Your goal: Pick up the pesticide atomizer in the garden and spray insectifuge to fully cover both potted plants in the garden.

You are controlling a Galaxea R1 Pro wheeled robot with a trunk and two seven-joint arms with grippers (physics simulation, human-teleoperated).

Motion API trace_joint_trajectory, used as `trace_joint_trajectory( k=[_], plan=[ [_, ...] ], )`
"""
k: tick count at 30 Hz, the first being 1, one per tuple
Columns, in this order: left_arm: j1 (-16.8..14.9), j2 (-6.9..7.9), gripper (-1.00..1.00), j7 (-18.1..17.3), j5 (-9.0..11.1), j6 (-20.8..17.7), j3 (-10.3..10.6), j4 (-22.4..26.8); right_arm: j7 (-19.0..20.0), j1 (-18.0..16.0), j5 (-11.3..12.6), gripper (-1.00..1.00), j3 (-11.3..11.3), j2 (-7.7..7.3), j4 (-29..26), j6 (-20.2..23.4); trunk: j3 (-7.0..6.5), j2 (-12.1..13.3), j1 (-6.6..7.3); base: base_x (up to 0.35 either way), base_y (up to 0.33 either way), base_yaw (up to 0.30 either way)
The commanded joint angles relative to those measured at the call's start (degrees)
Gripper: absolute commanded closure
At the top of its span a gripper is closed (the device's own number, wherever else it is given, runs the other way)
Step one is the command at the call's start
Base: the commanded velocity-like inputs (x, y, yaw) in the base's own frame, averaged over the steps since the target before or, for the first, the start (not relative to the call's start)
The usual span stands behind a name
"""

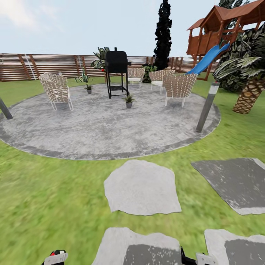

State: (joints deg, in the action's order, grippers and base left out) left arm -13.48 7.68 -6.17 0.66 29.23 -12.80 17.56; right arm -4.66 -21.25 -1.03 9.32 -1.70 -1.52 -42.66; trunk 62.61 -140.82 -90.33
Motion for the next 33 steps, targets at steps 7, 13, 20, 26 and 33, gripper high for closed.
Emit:
trace_joint_trajectory(
  k=[7, 13, 20, 26, 33],
  plan=[
    [-0.05, -0.04, 1.0, -0.6, 0.05, 0.13, -0.47, -0.07, -0.45, -0.02, 0.14, -1.0, 0.18, 0.14, -0.09, -0.13, 0.05, -0.02, -0.02, 0.314, -0.134, 0.266],
    [-0.05, -0.03, 1.0, -0.6, 0.07, 0.1, -0.47, -0.07, -0.36, -0.02, 0.07, -1.0, 0.17, 0.05, -0.06, -0.21, 0.05, -0.02, -0.02, 0.314, -0.134, 0.277],
    [-0.05, -0.03, 1.0, -0.6, 0.13, 0.07, -0.47, -0.07, -0.28, -0.02, 0.1, -1.0, 0.17, -0.06, -0.09, -0.34, 0.05, -0.02, -0.02, 0.319, -0.125, 0.18],
    [-0.04, -0.03, 1.0, -0.6, 0.12, 0.08, -0.47, -0.07, -0.2, -0.02, 0.07, -1.0, 0.17, -0.12, -0.07, -0.37, 0.05, -0.02, -0.02, 0.333, -0.086, 0.016],
    [-0.05, -0.03, 1.0, -0.6, 0.11, 0.05, -0.47, -0.07, -0.18, -0.02, -0.05, -1.0, 0.09, -0.23, 0.01, -0.32, 0.04, -0.02, -0.02, 0.335, -0.078, 0.002]
  ],
)
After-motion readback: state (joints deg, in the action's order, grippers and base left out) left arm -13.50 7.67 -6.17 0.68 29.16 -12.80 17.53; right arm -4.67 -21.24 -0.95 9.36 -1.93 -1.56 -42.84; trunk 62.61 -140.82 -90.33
